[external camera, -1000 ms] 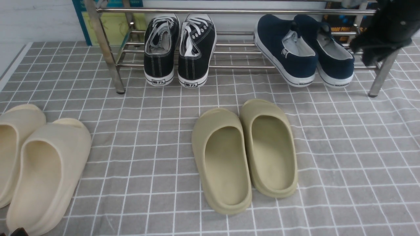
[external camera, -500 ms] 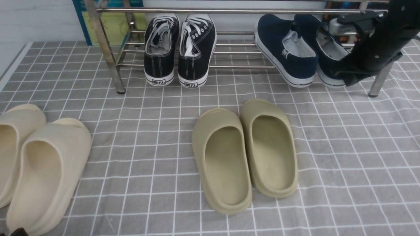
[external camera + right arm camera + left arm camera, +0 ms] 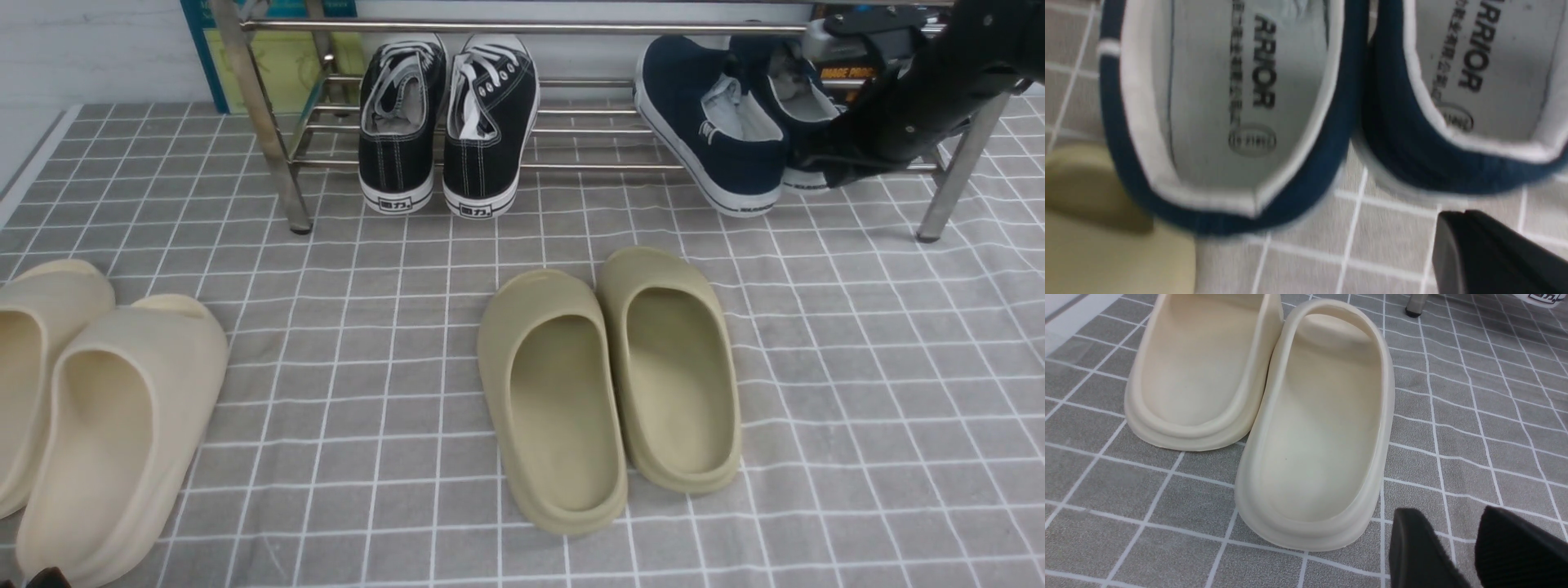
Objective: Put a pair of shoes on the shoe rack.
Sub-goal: Use the right arm to put a shoe into the shoe rack
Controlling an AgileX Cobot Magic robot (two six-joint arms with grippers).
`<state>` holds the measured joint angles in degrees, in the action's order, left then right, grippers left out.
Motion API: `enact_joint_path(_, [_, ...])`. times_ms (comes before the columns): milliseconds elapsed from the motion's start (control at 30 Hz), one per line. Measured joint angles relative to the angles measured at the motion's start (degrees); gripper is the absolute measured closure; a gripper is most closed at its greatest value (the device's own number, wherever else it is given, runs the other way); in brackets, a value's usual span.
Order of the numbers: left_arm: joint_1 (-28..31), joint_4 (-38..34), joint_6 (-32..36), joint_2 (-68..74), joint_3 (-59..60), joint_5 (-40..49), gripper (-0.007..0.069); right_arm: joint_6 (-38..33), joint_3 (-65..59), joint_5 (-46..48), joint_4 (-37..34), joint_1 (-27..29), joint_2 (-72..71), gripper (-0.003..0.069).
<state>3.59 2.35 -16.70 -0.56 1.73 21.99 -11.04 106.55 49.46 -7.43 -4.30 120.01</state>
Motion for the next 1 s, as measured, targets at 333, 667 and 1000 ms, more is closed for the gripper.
enact_joint_path(333, [0.0, 0.0, 0.0, 0.0, 0.0, 0.0, 0.0386, -2.9, 0.0, 7.5, -1.8, -3.6, -2.6, 0.0655])
enact_joint_path(667, [0.0, 0.0, 0.0, 0.0, 0.0, 0.0, 0.0386, -3.2, 0.0, -5.4, -4.3, -7.2, 0.4, 0.0654])
enact_joint_path(1000, [0.0, 0.0, 0.0, 0.0, 0.0, 0.0, 0.0386, -2.8, 0.0, 0.2, -4.3, -7.2, -3.8, 0.0654])
